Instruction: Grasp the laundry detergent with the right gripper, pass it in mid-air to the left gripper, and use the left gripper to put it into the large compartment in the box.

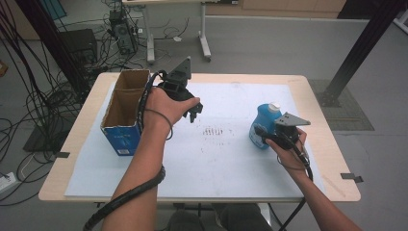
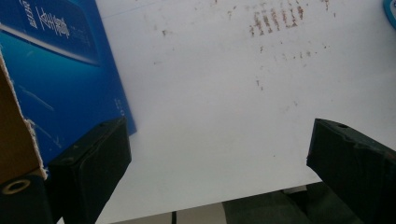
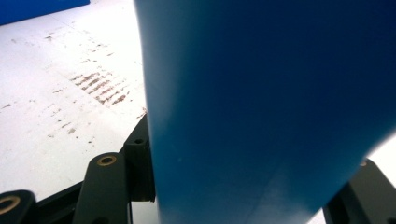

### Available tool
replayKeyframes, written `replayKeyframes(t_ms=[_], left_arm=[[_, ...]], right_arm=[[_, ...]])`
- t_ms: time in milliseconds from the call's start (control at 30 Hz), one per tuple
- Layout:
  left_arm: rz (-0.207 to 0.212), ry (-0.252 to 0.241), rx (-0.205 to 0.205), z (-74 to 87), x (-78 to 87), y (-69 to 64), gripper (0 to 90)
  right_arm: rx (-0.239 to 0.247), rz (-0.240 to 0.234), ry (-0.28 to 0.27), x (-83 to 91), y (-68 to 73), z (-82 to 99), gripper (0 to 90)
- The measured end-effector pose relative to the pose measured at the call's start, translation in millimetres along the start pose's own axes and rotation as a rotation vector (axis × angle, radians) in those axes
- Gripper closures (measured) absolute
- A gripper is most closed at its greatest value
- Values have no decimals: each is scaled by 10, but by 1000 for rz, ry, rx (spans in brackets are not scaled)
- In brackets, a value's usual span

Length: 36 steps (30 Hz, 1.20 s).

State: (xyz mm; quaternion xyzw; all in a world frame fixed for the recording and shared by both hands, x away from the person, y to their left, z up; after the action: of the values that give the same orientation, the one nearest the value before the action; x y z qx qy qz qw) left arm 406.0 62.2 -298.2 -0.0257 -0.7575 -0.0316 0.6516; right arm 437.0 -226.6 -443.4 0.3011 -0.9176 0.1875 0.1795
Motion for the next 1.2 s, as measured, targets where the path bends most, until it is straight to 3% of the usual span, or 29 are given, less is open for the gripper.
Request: replayKeyframes(t_ms=[967,1200], left_arm=[[13,-6,-3,16,31,-6,65],[12,-11,13,15,37,29,65]], right_arm=[[-4,-8,0,2,-5,3,418],[-6,-12,0,3,-6,4,418]])
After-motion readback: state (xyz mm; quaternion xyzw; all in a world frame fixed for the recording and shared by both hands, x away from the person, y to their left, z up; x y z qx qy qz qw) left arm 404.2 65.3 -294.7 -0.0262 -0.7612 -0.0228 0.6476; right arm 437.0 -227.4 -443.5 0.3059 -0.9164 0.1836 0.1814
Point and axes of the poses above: each handheld gripper's, and its own axes: x roughly backward along the jaws, z roughly out of its underside, y roughly to its left, the point moved 8 cm from there along -x, roughly forward along the jaws, and after that the axes turned 10 degrees about x, right-handed, at the moved point
